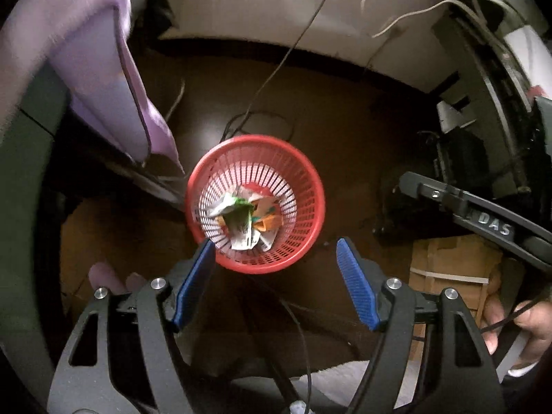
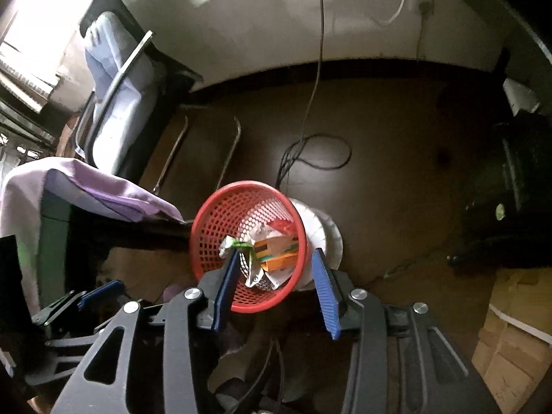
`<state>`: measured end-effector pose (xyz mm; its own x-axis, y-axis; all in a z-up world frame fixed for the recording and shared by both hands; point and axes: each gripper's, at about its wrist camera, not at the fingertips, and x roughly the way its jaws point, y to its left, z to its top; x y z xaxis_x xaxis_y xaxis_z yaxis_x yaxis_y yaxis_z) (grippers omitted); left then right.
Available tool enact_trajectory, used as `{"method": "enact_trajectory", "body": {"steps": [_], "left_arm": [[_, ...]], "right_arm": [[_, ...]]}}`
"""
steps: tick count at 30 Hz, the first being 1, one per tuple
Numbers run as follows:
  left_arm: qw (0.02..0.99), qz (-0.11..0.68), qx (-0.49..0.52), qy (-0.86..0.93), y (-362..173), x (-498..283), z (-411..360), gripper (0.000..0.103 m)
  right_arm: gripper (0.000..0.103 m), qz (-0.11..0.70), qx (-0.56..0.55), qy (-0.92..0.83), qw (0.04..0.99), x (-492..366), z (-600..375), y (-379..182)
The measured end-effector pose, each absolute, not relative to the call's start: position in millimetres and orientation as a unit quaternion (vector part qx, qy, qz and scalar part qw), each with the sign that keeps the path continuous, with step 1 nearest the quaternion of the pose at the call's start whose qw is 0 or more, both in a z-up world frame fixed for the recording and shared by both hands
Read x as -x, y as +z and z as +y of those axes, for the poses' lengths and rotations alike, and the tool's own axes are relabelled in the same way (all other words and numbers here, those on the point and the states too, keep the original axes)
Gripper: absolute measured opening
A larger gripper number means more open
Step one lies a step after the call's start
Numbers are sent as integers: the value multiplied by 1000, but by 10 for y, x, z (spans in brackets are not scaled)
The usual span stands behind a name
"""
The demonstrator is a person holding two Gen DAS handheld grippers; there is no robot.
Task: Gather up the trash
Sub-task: 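Open both tools to drop the bag and box into the wastebasket, then swing both tools back over the table toward the remaining trash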
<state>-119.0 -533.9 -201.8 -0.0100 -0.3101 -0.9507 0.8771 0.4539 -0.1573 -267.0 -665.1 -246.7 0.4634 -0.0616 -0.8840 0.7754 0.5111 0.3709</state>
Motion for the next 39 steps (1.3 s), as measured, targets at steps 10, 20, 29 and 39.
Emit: {"method": "enact_trajectory", "body": {"steps": [10,20,29,39], "left_arm": [[724,440,-232,-478,-820,1420,-4852,77],[800,384,-159,-432,96,1207,-3890,85],[830,375,-131,-390,370,971,-3199,87],[859,375,-80,-339,662,496,-2333,90]], "right_arm": [[58,387,-354,-276,806,2715,-6328,-1561],[71,354,-296,-202,864,2374,-5672,-804],[77,347,-243,-128,897,1892,-4883,-326],[81,359,-198,-47,911,1266,-4107,42]]}}
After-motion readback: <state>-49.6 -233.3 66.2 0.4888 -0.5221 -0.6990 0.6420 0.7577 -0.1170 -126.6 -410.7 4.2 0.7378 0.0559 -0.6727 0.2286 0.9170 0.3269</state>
